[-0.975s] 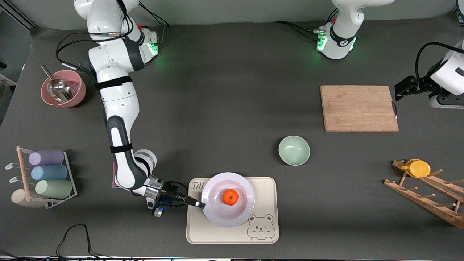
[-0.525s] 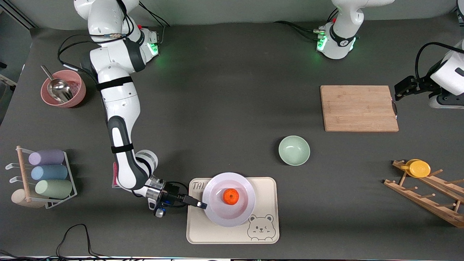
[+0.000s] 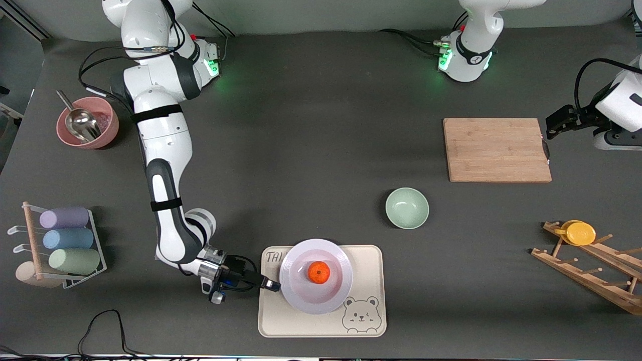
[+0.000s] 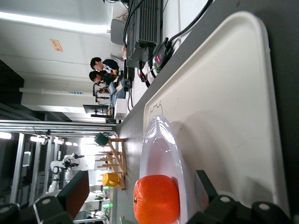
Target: Place orange and plate with both arms
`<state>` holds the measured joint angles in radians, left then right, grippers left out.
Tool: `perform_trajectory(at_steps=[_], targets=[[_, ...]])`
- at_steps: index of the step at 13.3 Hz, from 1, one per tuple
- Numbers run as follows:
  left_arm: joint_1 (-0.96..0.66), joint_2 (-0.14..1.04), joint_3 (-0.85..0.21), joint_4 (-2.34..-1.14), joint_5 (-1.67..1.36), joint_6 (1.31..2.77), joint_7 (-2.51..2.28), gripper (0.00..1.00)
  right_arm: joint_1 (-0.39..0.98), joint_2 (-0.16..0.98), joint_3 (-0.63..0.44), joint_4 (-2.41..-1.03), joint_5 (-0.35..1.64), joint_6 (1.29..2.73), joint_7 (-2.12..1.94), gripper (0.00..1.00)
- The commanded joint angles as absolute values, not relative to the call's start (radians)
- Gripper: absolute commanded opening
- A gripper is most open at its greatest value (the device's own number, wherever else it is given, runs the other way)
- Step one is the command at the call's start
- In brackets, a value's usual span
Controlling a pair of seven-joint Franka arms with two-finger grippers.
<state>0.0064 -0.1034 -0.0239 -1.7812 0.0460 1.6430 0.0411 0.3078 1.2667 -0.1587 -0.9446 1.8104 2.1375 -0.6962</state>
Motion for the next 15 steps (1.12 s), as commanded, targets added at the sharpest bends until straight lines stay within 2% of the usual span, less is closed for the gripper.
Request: perform_trajectory(at_steps=[1,4,6,7,11,15], targets=[[0.002,-0.095,-0.021,-1.756,0.037,1.62,0.028,1.0,0.305,1.209,-0.176,-0.95,1.685,2.154,-0.664,1.0],[0.0,-0.095,-0.023,-1.756,0.037,1.621,0.028,1.0,0.316,1.094,-0.219,-1.02,1.486,2.154,-0.469,1.0],[0.0,-0.095,-0.023,-1.756,0.037,1.621,0.028,1.0,0.328,1.007,-0.221,-1.078,1.172,2.149,-0.327,1.0],[0.0,-0.095,-0.023,-1.756,0.037,1.621,0.028,1.0,0.328,0.944,-0.221,-1.13,1.02,2.142,-0.254,1.0],[0.0,-0.095,-0.023,-1.756,0.037,1.621,0.028,1.0,0.379,0.685,-0.227,-1.381,0.645,2.117,-0.184,1.0],[0.0,-0.095,-0.023,-1.756,0.031,1.621,0.028,1.0,0.379,0.448,-0.23,-1.509,0.326,1.887,-0.085,1.0]])
